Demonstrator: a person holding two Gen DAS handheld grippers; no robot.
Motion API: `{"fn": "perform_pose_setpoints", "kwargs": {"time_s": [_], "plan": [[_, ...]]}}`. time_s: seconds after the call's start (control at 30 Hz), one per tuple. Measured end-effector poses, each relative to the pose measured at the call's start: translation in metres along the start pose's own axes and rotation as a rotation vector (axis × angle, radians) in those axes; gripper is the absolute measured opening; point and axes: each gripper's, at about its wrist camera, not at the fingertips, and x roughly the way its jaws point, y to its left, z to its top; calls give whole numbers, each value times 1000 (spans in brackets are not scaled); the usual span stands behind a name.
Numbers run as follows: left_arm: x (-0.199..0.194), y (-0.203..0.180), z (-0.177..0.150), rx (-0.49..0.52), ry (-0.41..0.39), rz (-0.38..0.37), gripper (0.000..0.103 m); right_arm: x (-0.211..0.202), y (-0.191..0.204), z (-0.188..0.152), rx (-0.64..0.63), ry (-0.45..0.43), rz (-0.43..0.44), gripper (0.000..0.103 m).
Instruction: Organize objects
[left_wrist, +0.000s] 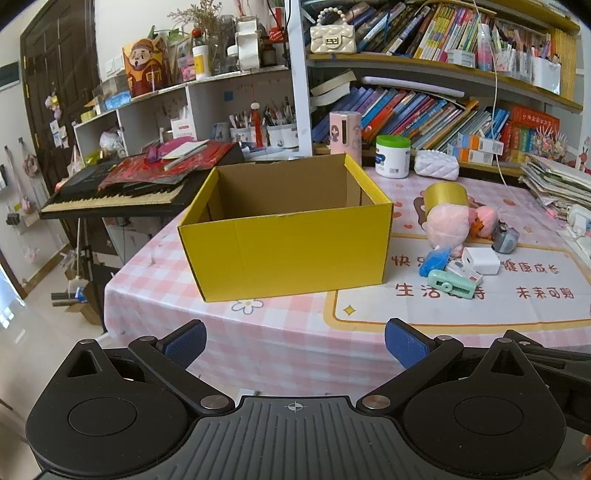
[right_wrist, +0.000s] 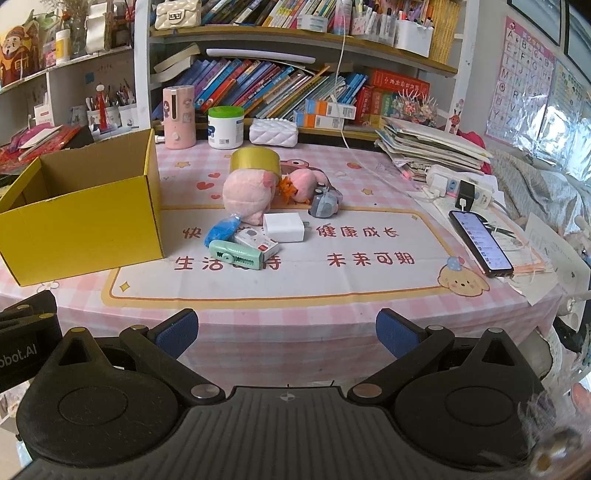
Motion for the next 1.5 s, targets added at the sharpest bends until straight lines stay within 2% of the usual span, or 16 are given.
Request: {"fn": "perform_pose_setpoints", "kwargs": {"time_s": [1.03, 1.5], "plan": [[14, 7, 2, -6, 26, -4, 103, 9, 12, 3, -8, 18, 6, 103], [22, -4, 8, -13, 37, -16, 103, 21, 6, 7, -10, 24, 7, 103]]}}
